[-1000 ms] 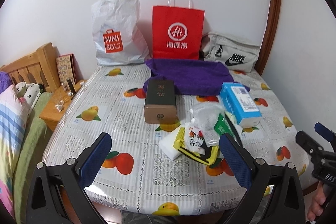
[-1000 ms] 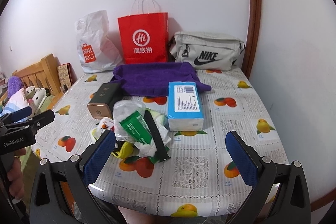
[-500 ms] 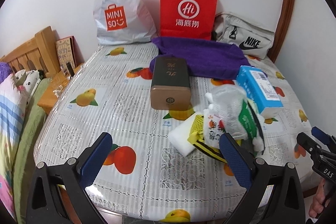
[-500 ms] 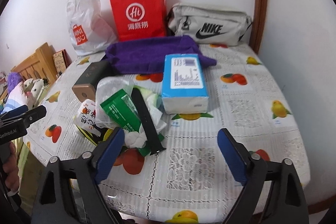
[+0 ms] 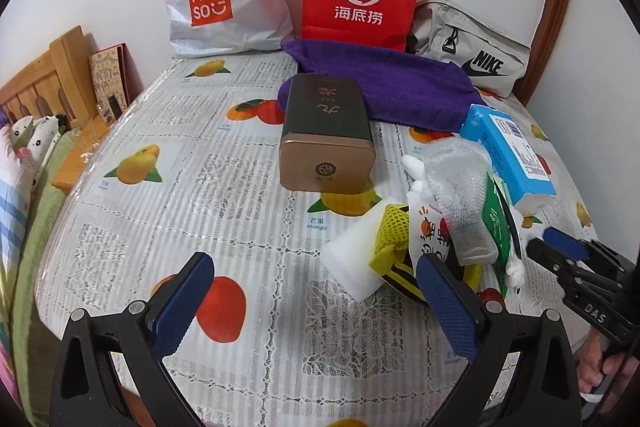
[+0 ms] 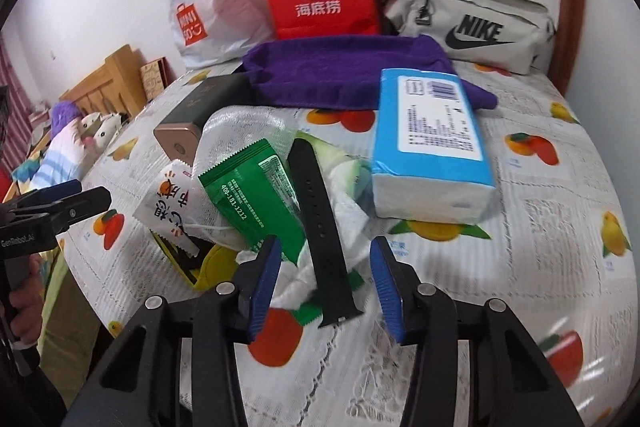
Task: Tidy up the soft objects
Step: 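Lower the right gripper onto the black watch strap and close on it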
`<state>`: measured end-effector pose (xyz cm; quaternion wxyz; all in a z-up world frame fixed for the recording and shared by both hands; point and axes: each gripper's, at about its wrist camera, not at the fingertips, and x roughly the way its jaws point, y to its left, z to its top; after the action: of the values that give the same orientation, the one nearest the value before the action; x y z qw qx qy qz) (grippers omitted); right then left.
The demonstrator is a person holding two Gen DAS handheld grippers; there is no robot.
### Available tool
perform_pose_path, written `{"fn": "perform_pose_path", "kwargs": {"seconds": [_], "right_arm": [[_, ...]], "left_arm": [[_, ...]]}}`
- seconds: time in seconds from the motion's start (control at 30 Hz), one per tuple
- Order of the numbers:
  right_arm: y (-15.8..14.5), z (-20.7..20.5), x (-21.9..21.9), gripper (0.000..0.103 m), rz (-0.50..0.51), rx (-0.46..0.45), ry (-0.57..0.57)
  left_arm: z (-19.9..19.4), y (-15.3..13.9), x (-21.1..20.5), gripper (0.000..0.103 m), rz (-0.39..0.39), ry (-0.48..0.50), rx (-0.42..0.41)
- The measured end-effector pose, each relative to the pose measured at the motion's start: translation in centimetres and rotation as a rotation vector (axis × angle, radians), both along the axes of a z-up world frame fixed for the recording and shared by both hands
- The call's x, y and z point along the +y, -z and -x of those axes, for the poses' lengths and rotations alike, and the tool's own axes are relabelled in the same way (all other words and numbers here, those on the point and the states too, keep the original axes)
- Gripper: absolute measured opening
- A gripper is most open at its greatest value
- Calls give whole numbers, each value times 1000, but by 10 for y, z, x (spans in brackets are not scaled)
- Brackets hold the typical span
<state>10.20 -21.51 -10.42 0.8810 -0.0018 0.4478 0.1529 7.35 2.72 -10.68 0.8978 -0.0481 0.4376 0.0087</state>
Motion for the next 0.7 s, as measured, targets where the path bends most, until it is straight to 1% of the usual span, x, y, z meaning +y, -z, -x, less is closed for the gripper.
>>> {"fn": "perform_pose_path", "kwargs": {"seconds": [0.03,0.2,0.27,0.37,0.63,0.7], "right_arm": [[1,-2,1,42,0,0,-7],[8,-13,1,41,7,9,-24],[12,-18,0,32,2,17,-34],[19,-25,-1,29,-19,45,-53],[26,-32,3,29,-21,58,-105],[28,-33,3,24,-28,61,-117]], "left_arm": [[-1,1,0,101,1,4,1],[-5,7,2,101,13,11,12],[-7,8,3,101,21,13,18],[-9,11,2,101,21,21,26],[-13,14,0,101,24,30,38],[-14,14,0,101,24,31,39]]}}
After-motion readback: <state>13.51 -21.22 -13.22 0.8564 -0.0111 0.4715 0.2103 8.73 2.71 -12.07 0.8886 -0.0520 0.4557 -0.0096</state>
